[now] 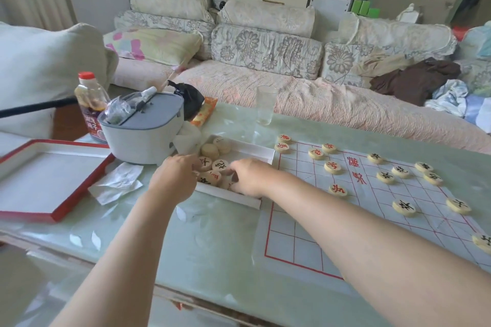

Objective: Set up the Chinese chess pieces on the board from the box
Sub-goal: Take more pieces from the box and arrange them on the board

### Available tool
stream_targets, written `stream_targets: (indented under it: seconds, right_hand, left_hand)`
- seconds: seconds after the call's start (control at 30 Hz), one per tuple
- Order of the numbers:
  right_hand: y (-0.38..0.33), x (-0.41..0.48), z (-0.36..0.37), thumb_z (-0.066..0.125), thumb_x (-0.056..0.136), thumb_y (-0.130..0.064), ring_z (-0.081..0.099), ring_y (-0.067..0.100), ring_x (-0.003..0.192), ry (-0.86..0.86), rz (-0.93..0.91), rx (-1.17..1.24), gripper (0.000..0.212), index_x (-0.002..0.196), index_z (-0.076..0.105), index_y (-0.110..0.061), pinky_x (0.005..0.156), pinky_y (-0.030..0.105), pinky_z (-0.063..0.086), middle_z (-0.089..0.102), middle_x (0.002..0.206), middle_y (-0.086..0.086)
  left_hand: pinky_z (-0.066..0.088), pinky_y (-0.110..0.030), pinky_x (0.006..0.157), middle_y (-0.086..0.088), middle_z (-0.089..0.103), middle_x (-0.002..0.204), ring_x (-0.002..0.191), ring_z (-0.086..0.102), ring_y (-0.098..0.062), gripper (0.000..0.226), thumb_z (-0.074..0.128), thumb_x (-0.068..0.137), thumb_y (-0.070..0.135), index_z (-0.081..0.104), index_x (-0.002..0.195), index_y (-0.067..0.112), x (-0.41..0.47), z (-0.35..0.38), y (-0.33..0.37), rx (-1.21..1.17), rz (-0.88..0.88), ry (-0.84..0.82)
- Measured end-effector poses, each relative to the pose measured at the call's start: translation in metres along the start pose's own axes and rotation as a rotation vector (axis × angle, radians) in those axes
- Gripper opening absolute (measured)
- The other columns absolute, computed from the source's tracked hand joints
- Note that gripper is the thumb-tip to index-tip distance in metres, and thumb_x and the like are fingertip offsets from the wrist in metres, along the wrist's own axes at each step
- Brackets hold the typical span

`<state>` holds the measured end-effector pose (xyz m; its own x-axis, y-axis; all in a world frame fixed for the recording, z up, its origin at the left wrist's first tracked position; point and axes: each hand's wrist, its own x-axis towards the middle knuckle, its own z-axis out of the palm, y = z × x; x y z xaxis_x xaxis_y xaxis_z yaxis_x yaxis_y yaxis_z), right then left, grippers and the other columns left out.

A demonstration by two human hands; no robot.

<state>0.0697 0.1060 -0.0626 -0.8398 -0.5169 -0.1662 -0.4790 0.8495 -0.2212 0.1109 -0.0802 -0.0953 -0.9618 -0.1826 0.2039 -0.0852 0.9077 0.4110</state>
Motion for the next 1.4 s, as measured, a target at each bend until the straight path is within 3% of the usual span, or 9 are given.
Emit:
stream_targets:
  seconds: [0.2, 0.37, 0.53, 0.73, 0.9, 1.07, 1.23, 1.3, 1.4]
  right_hand:
    - [-0.004, 0.014, -0.003, 0.072, 0.084, -0.032, 0.06, 0.019, 0.11, 0.02, -0.004, -0.036, 0.042, 0.124, 0.063, -0.03, 0.087, 0.029, 0.049, 0.064, 0.119, -0.005]
    - [0.003, 0.018, 0.001, 0.078, 0.082, -0.035, 0.063, 0.018, 0.097, 0.039, 0.04, 0.18, 0.04, 0.121, 0.069, -0.026, 0.085, 0.029, 0.053, 0.062, 0.105, -0.005]
    - [0.011, 0.019, 0.009, 0.072, 0.089, -0.028, 0.064, 0.013, 0.097, 0.145, 0.062, 0.386, 0.017, 0.105, 0.075, -0.023, 0.081, 0.023, 0.047, 0.071, 0.104, -0.005]
    - [0.021, 0.008, 0.006, 0.062, 0.098, -0.015, 0.056, 0.004, 0.046, 0.182, 0.161, 0.78, 0.012, 0.103, 0.072, -0.015, 0.04, 0.016, 0.039, 0.065, 0.07, 0.001]
    - [0.031, -0.004, -0.001, 0.06, 0.098, -0.014, 0.06, 0.013, 0.056, 0.198, 0.173, 0.896, 0.011, 0.103, 0.07, -0.016, 0.042, 0.017, 0.038, 0.068, 0.088, 0.008]
    - [0.056, -0.034, -0.011, 0.058, 0.099, -0.013, 0.061, 0.017, 0.061, 0.263, 0.171, 0.874, 0.016, 0.111, 0.068, -0.017, 0.039, 0.011, 0.037, 0.066, 0.092, 0.006]
    - [0.092, -0.081, -0.013, 0.061, 0.098, -0.019, 0.063, 0.016, 0.059, 0.192, 0.21, 0.677, 0.015, 0.112, 0.066, -0.02, 0.047, 0.015, 0.04, 0.065, 0.083, 0.0]
    - [0.105, -0.102, -0.014, 0.064, 0.097, -0.025, 0.062, 0.014, 0.06, 0.067, 0.221, 0.551, 0.014, 0.11, 0.066, -0.024, 0.055, 0.02, 0.043, 0.067, 0.082, -0.005]
    - [0.119, -0.129, -0.012, 0.064, 0.096, -0.023, 0.055, 0.008, 0.047, -0.024, 0.241, 0.493, 0.008, 0.101, 0.069, -0.027, 0.047, 0.022, 0.041, 0.066, 0.072, -0.009]
  left_hand:
    - [0.054, -0.036, 0.079, 0.001, 0.064, 0.105, 0.092, 0.059, -0.023, 0.04, 0.045, 0.09, 0.015, 0.066, 0.112, 0.042, 0.009, 0.006, -0.009, 0.054, -0.035, -0.068]
    - [0.048, -0.032, 0.071, -0.001, 0.063, 0.103, 0.091, 0.057, -0.024, 0.041, 0.041, 0.087, 0.014, 0.063, 0.116, 0.035, 0.016, 0.01, -0.006, 0.154, -0.056, -0.143]
    - [0.05, -0.036, 0.082, -0.005, 0.052, 0.117, 0.102, 0.055, -0.026, 0.04, 0.039, 0.087, 0.013, 0.06, 0.12, 0.025, 0.017, 0.009, 0.0, 0.199, -0.054, -0.152]
    - [0.051, -0.038, 0.082, -0.003, 0.052, 0.112, 0.092, 0.053, -0.022, 0.023, 0.051, 0.092, 0.024, 0.066, 0.108, 0.027, 0.015, 0.003, -0.003, 0.094, -0.067, -0.084]
    - [0.049, -0.034, 0.073, 0.001, 0.061, 0.099, 0.092, 0.055, -0.023, 0.017, 0.054, 0.091, 0.034, 0.063, 0.103, 0.025, 0.01, -0.009, 0.008, 0.074, -0.094, 0.058]
    - [0.043, -0.023, 0.053, 0.011, 0.063, 0.091, 0.071, 0.059, -0.01, 0.016, 0.049, 0.097, 0.024, 0.055, 0.11, 0.031, -0.007, -0.008, 0.058, -0.412, -0.023, 0.047]
    - [0.04, -0.021, 0.042, 0.01, 0.063, 0.092, 0.068, 0.058, -0.01, 0.016, 0.05, 0.097, 0.026, 0.061, 0.105, 0.036, -0.019, 0.012, 0.107, -0.476, 0.123, -0.158]
    - [0.043, -0.02, 0.043, 0.014, 0.062, 0.088, 0.071, 0.061, -0.011, 0.015, 0.051, 0.096, 0.029, 0.062, 0.105, 0.035, -0.023, 0.018, 0.122, -0.454, 0.167, -0.2]
    - [0.048, -0.023, 0.053, 0.008, 0.063, 0.091, 0.076, 0.06, -0.012, 0.015, 0.053, 0.094, 0.029, 0.062, 0.102, 0.037, -0.026, 0.028, 0.137, -0.411, 0.184, -0.231]
